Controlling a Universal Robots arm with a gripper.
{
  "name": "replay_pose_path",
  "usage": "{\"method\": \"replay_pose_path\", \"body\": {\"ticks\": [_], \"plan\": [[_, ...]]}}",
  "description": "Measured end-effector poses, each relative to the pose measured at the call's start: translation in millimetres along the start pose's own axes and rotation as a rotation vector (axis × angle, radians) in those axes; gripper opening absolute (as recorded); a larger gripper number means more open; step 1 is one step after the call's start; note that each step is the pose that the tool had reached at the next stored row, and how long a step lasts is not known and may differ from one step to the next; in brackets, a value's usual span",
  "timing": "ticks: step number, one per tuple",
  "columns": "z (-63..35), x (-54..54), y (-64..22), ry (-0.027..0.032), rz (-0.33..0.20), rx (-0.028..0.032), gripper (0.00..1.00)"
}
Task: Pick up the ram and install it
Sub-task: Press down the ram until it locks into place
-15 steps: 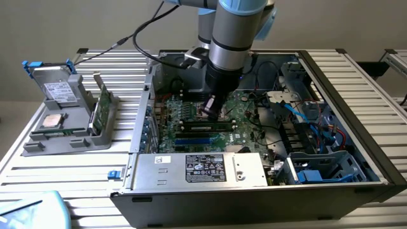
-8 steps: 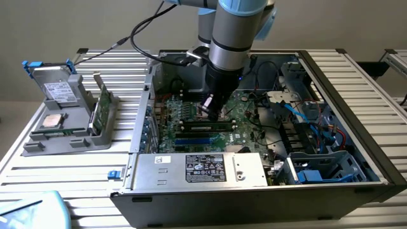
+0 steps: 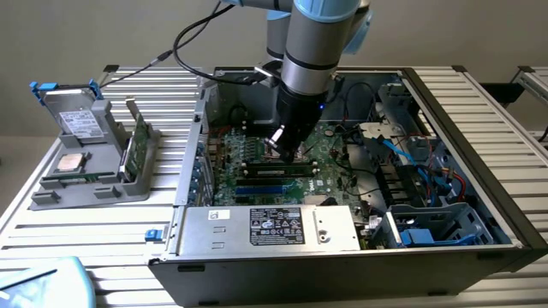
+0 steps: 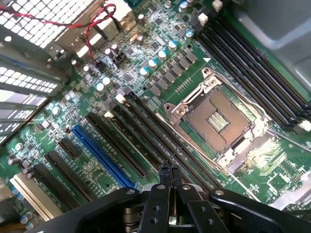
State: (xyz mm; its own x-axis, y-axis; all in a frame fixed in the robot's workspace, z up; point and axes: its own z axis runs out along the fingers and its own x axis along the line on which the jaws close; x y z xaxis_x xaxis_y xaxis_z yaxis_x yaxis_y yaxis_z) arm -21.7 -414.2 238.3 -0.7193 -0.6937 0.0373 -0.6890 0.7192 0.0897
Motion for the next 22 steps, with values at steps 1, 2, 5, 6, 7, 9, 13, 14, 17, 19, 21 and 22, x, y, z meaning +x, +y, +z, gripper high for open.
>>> {"method": "replay_pose_path", "body": {"ticks": [1,2,5,6,7,9,13,14,17,19,21,22], "plan": [[0.0,0.0,0.0,-0.0015,0.016,-0.0006,0.11],[0.0,0.0,0.0,-0.0028,0.031,-0.0012,0.11],[0.0,0.0,0.0,-0.0070,0.077,-0.0029,0.11],[0.0,0.0,0.0,-0.0084,0.092,-0.0035,0.11],[0.0,0.0,0.0,-0.0098,0.107,-0.0041,0.11],[0.0,0.0,0.0,-0.0125,0.138,-0.0052,0.11],[0.1,0.3,0.3,-0.0170,0.187,-0.0071,0.11],[0.1,0.5,0.6,-0.0174,0.192,-0.0073,0.11],[0.1,1.2,1.2,-0.0192,0.213,-0.0080,0.11],[0.2,1.7,1.6,-0.0206,0.228,-0.0086,0.11],[0.3,2.1,2.1,-0.0217,0.240,-0.0090,0.11],[0.3,2.3,2.2,-0.0222,0.245,-0.0092,0.11]]}}
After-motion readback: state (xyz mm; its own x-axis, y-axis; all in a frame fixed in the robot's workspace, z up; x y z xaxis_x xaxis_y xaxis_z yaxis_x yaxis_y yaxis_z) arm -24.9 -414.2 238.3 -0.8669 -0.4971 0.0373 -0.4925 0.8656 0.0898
